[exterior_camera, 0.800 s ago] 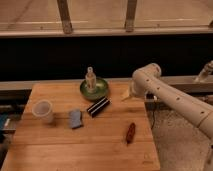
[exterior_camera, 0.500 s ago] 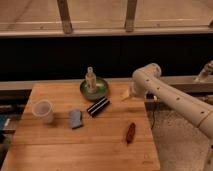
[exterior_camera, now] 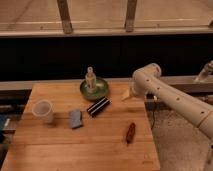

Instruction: Place the pepper in the ceramic cup

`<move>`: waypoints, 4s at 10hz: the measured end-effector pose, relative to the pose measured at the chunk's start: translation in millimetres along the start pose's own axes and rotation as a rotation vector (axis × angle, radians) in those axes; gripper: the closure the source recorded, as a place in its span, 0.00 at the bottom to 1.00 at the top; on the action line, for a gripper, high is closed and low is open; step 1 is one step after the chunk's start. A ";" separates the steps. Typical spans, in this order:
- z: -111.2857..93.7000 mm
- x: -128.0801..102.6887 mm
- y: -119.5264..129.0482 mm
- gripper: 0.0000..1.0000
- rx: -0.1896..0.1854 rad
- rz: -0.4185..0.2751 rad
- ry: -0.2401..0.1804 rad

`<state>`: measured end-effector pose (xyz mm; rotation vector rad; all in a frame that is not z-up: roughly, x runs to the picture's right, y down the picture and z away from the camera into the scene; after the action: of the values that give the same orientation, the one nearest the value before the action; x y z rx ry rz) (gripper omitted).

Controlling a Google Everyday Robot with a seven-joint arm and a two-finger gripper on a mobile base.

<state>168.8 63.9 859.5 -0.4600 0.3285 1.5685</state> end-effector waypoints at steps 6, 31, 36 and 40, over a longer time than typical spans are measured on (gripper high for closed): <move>-0.1 0.0 -0.2 0.24 0.000 0.000 0.000; 9.4 99.5 -12.9 0.24 0.256 0.147 0.304; 16.7 118.5 -23.4 0.24 0.257 0.160 0.342; 27.5 156.9 -41.8 0.24 0.224 0.218 0.393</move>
<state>206.0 216.8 811.2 -0.5707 0.8710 1.6227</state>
